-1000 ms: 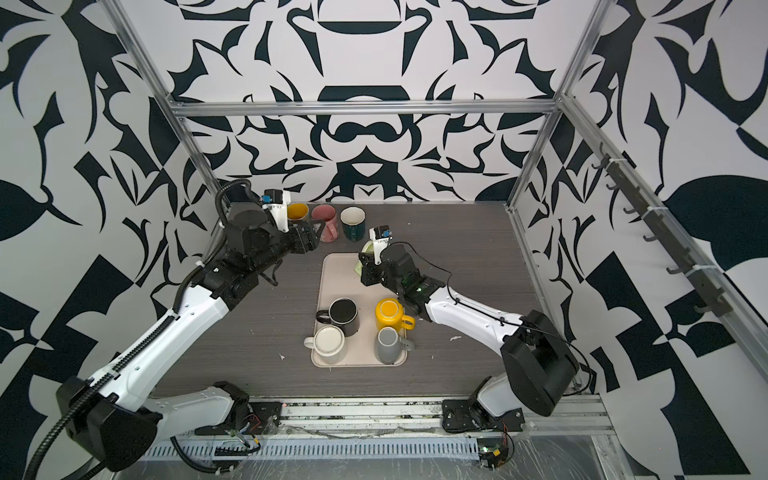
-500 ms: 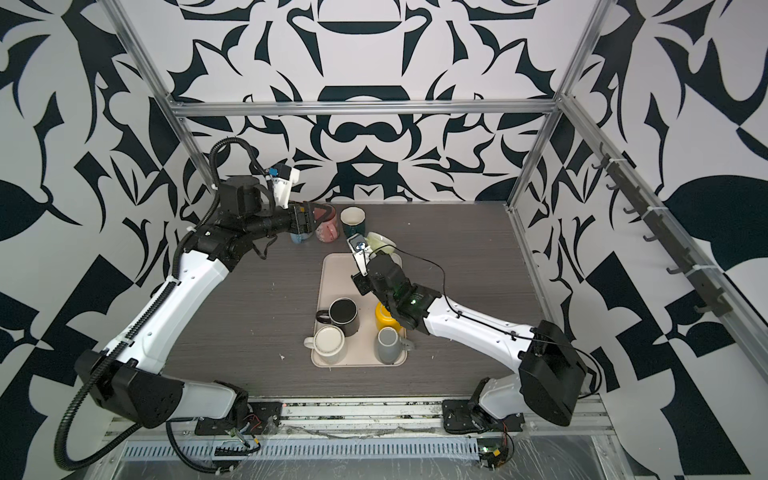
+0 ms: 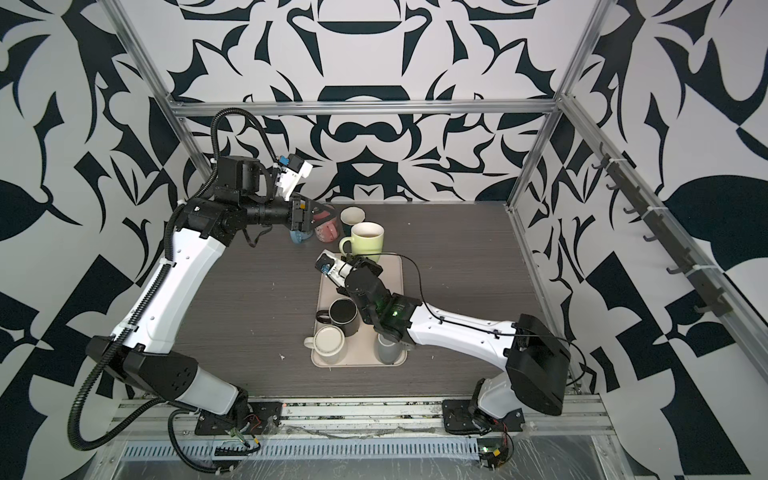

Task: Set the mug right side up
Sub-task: 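Rotate the light-green mug upright and carry it toward the left gripper, then hand the light-green mug from the right gripper to the left gripper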

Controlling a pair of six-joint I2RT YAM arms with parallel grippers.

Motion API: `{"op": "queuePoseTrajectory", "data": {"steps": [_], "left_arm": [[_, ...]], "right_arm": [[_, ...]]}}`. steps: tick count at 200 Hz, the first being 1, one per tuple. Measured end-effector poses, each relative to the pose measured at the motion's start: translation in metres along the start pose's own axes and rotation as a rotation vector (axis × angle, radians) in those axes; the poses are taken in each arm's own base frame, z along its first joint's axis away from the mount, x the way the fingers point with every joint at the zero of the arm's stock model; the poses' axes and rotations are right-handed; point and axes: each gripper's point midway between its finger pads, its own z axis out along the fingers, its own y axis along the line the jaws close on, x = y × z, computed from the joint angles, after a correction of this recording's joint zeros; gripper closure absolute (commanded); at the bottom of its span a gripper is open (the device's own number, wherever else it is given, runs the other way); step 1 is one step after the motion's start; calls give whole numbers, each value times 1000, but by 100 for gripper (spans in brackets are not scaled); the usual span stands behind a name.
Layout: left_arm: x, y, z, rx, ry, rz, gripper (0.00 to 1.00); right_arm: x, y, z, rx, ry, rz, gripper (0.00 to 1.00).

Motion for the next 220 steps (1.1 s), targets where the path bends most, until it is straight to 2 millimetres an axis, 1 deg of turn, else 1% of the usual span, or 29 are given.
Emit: {"op": "queuePoseTrajectory", "data": {"steps": [22, 64, 103, 125, 148, 220], "left_arm": [[14, 3, 2, -3, 52, -24, 31], [28, 8, 6, -14, 98, -37, 31], [43, 10, 17, -34, 140, -18, 32], [45, 8, 19, -36, 149, -7, 33], [46, 8, 20, -41, 152, 1, 40], [52, 18, 27, -65, 180, -18, 42]], "right_arm": [[-3, -3, 1, 33, -3, -55, 100], [-16, -14, -1, 96, -37, -114, 100], [-26, -13, 3, 108, -54, -157, 100], [-29, -10, 6, 109, -58, -177, 100], [-32, -8, 7, 108, -63, -192, 100], [-40, -9, 6, 112, -80, -203, 100]]}}
